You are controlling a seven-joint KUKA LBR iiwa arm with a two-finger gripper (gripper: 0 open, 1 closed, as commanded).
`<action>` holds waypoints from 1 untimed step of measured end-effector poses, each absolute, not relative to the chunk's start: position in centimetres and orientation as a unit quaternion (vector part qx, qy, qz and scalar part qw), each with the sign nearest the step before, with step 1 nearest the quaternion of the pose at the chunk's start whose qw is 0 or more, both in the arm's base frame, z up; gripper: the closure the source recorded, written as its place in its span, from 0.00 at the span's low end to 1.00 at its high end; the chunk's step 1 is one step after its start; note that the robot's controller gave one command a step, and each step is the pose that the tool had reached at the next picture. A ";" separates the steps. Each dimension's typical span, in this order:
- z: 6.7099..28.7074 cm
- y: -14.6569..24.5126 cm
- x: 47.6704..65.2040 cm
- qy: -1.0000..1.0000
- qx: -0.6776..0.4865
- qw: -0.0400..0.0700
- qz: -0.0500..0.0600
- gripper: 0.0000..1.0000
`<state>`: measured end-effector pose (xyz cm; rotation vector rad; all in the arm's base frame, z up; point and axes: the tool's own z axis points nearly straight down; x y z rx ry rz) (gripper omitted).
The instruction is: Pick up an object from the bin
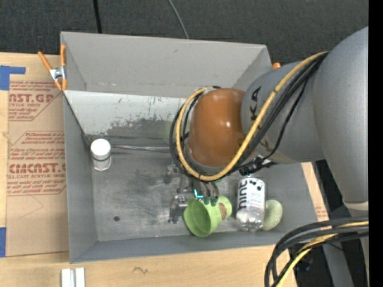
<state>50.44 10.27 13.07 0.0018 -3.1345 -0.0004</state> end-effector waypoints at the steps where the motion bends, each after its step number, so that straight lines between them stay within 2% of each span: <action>1: 13.4 10.2 50.6 -1.000 0.000 0.000 -0.001 0.00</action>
Offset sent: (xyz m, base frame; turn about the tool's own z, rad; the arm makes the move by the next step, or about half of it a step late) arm -0.0136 0.0083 -0.0607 -0.0318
